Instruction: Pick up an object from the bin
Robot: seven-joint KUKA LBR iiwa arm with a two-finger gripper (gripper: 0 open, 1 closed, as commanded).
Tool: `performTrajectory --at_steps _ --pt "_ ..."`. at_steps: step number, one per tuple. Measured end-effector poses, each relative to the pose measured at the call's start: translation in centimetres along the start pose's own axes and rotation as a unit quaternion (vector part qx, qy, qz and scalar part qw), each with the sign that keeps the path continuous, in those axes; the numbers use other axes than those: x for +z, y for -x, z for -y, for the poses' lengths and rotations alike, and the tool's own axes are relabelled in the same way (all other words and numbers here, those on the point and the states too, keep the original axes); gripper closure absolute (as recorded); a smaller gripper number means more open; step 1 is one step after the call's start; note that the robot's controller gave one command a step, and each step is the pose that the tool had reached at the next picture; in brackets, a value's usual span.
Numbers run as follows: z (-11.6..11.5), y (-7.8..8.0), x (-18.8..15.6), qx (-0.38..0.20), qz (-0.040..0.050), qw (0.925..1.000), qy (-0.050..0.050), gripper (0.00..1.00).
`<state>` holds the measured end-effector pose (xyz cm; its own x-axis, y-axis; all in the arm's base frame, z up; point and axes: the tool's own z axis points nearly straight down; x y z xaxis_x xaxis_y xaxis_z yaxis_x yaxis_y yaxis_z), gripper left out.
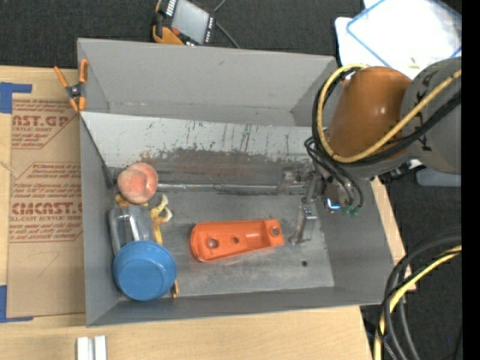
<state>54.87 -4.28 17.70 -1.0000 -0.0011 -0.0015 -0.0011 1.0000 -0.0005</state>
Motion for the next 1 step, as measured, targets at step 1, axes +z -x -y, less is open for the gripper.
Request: performTrajectory --at_steps 1 --pt "0.00 0.00 0.00 0.000 0.0000 1.0000 0.000 0.00"
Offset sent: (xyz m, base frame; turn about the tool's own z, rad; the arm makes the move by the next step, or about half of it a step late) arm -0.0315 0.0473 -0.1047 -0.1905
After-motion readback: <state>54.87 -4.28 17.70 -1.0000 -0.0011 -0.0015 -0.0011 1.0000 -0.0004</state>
